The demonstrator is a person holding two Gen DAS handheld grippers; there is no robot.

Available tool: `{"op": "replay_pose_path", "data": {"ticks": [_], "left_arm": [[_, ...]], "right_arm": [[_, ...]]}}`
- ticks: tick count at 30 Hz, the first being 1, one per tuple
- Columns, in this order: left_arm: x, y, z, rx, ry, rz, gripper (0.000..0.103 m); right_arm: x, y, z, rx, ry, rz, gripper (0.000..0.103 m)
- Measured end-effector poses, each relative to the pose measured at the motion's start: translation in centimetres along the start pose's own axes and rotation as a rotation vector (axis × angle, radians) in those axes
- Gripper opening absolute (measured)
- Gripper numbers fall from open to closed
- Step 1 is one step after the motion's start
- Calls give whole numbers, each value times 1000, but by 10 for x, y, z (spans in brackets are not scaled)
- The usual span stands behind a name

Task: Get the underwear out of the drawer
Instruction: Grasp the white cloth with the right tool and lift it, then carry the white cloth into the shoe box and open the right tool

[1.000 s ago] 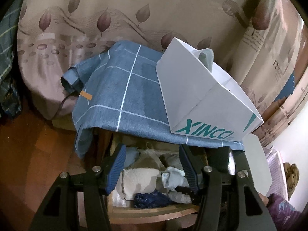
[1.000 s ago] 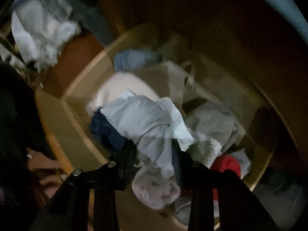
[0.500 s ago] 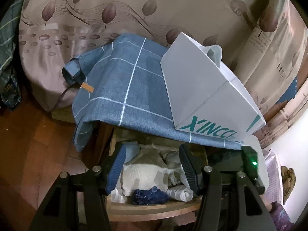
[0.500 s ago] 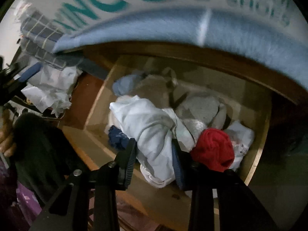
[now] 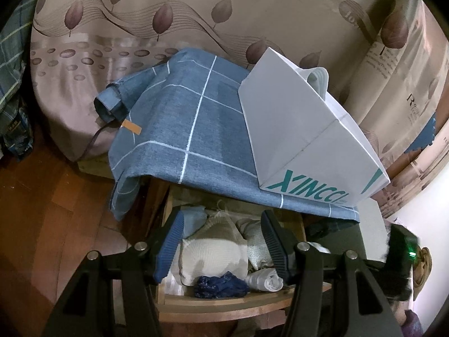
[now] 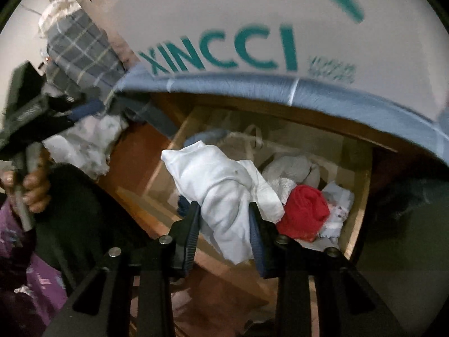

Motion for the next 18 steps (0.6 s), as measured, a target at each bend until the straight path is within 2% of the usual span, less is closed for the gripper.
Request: {"op": "replay_pose_path", "data": {"ticks": [6,12,16,18], "left_arm": [[0,-4,1,-13,-1,-3,59],[2,-13,3,-72,-8,-17,59],[3,-16,4,-93,-11,-22,59],[3,-16,5,-100,-10,-27,59]], "right_arm": [[83,26,-20,-3,-176,-14,30],[165,46,-84,42,-364,-10,30],[178,39,-124,70,-406,35,30],[172,30,-146,65,-398,57,30]]}}
Point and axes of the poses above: each gripper's, at about its wrist camera, not at the fingertips, and x roughly against the way its jaws point, y to its left, z to its underside, the point moved 7 cm from there along -x, roughly the way its jaws point, and after that the axes turned 3 degrees about -y, right-handed, at the moved point
